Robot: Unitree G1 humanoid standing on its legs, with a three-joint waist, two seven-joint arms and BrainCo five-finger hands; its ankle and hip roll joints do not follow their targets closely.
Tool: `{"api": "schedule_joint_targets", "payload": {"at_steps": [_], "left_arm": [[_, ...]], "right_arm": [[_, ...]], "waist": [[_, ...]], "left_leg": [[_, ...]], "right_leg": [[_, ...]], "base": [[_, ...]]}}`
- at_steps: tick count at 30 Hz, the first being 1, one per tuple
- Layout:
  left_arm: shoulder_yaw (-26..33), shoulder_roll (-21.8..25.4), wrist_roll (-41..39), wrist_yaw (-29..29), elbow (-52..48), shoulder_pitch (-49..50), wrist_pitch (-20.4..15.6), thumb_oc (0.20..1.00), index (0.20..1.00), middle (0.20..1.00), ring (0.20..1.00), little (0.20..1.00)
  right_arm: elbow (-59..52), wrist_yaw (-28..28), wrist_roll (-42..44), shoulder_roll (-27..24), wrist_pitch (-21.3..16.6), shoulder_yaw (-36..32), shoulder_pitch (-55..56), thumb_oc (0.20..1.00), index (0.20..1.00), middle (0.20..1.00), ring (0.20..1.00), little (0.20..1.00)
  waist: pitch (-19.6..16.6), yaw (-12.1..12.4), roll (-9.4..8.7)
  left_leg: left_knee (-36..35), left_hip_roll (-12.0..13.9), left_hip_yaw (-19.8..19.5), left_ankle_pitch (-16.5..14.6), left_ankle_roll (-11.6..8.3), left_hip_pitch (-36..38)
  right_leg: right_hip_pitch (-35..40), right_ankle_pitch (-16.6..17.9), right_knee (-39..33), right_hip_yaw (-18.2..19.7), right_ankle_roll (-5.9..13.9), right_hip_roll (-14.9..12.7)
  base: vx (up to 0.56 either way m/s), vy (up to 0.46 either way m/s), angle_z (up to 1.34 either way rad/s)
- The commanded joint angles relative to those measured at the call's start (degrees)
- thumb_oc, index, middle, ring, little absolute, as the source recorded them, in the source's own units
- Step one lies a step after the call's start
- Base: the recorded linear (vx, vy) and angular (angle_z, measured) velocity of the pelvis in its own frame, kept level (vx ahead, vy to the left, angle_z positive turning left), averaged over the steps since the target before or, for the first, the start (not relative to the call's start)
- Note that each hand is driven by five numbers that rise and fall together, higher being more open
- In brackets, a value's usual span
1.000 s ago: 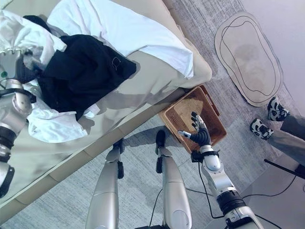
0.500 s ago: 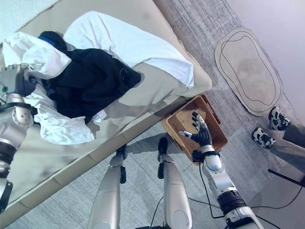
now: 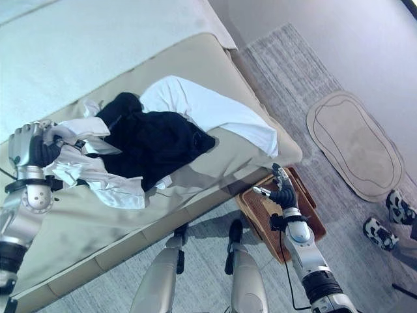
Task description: Pick up clothes into the bucket
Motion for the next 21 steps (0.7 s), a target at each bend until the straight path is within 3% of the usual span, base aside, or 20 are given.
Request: {"api": "schedule_joint_targets", "payload": {"at_steps": [1,5,6,10,11,16,21], "left_arm": [[3.9,-0.6,-2.0,-1.7,-8.1,0.2,-6.4,0.200,0.200,0.200,0.200,0.200],[3.6,-1.4,-5.1,-4.6,-14.0,0.5,-9.2,0.200,0.200,0.200,0.200,0.200],[2.3,-1.7,-9.0,-7.0,-17.5,-0.8,-11.2,0.200,0.200,0.200,0.200,0.200],[0.2,-2.7,-16.3,-10.7,-22.0,-1.8,-13.2,0.200,0.200,0.200,0.200,0.200],[-2.5,-3.8,-21.4,-13.2,-24.5,-3.3,-14.2,0.200,0.200,0.200,0.200,0.200],[-8.9,-5.2,-28.9,-19.9,-28.3,-6.9,-14.2,0.200,0.200,0.200,0.200,0.200],[-13.4,-6.4,-31.2,-22.9,-28.5,-9.8,-13.3,0.200,0.200,0.200,0.200,0.200]], "right_arm": [[-1.4,0.9,-3.1,-0.5,-0.9,-0.2,2.0,1.000,1.000,1.000,1.000,1.000],[-4.2,1.3,-7.5,-2.2,-0.8,1.1,0.8,1.000,1.000,1.000,1.000,1.000],[-6.1,3.3,-9.4,-3.8,-0.4,3.5,-0.6,1.000,1.000,1.000,1.000,1.000],[-9.8,5.2,-14.2,-6.6,-0.1,6.9,-3.2,1.000,1.000,1.000,1.000,1.000],[-12.4,6.5,-14.5,-7.3,-0.2,9.3,-5.5,1.000,1.000,1.000,1.000,1.000],[-17.6,11.0,-14.3,-6.3,-0.4,15.8,-9.7,1.000,1.000,1.000,1.000,1.000],[-19.2,14.0,-12.2,-3.7,0.4,19.4,-9.3,1.000,1.000,1.000,1.000,1.000]], "waist": [[-5.9,0.1,-1.52],[-6.8,0.5,-1.35],[-7.6,0.7,-1.28],[-8.9,0.8,-1.03],[-9.7,0.9,-0.89],[-11.5,0.8,-0.39],[-12.8,0.5,-0.06]], "left_leg": [[2.6,0.2,2.2,-4.7,1.03,2.4],[1.2,0.5,2.3,-4.3,0.85,4.9],[0.3,0.6,2.3,-4.0,0.76,6.5],[-1.2,0.8,2.3,-3.7,0.71,9.0],[-1.8,0.7,2.2,-3.5,0.65,10.4],[-3.3,1.3,2.6,-3.4,0.44,13.9],[-4.8,1.8,2.7,-2.9,0.09,15.6]], "right_leg": [[3.8,7.1,-6.2,-1.7,4.41,-5.2],[6.2,7.0,-7.2,-2.2,4.32,-4.7],[7.6,6.9,-7.6,-2.5,4.25,-4.4],[9.5,6.6,-8.2,-2.8,4.08,-4.0],[10.7,6.2,-8.3,-2.8,3.94,-3.7],[13.5,5.6,-8.9,-3.2,3.69,-3.1],[15.1,5.1,-9.3,-3.4,3.58,-2.7]], "base": [[0.05,-0.040,0.14],[0.04,-0.053,0.06],[0.04,-0.057,0.02],[0.05,-0.046,0.00],[0.04,-0.034,0.02],[0.06,-0.032,0.02],[0.04,-0.025,0.00]]}}
